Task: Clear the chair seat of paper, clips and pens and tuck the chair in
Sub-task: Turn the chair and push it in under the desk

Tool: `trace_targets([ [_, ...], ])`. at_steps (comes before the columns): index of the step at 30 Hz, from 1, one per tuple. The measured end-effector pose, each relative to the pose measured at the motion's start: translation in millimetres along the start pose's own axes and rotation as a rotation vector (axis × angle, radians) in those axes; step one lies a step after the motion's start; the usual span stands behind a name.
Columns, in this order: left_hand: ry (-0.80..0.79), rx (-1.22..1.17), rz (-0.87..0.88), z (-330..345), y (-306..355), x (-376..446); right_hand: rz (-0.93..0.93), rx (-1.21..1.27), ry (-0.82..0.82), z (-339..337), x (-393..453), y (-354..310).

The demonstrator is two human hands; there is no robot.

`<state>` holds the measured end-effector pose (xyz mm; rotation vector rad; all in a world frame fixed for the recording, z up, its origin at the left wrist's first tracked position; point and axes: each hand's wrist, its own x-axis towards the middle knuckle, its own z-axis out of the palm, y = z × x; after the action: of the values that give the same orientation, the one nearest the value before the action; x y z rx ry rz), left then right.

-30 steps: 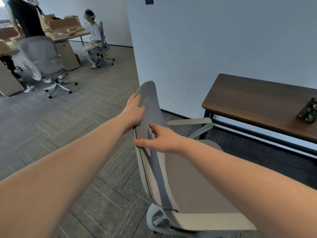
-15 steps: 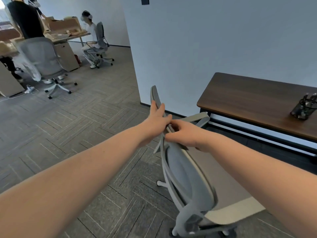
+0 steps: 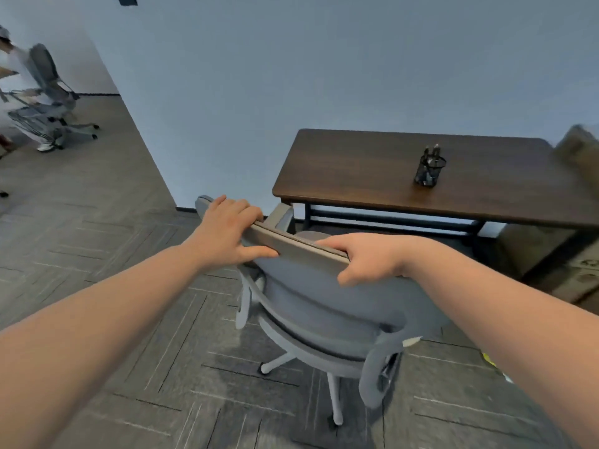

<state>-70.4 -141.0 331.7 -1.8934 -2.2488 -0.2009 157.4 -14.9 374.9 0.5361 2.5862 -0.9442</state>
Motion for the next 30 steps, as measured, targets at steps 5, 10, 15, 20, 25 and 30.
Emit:
trace_targets([
  [5,0.123,0.033,0.104,8.1,30.4,10.0,0.047,-0.080,0.016,-5.0,-18.8,33.6],
  [10,0.118,0.022,0.106,10.8,63.9,9.0,0.060,-0.084,0.050,-4.1,-43.8,61.3],
  [15,0.129,0.030,0.123,12.4,104.6,12.1,0.099,-0.072,0.108,-5.4,-72.4,87.9],
  [20,0.112,0.055,0.168,11.0,144.4,27.8,0.136,-0.133,0.205,-5.8,-99.8,119.8],
  [25,0.078,0.069,0.196,13.2,178.3,48.7,0.175,-0.268,0.326,-9.1,-122.3,150.5],
  [30,0.124,0.111,0.248,21.1,210.5,75.8,0.196,-0.293,0.381,-22.9,-144.1,183.9],
])
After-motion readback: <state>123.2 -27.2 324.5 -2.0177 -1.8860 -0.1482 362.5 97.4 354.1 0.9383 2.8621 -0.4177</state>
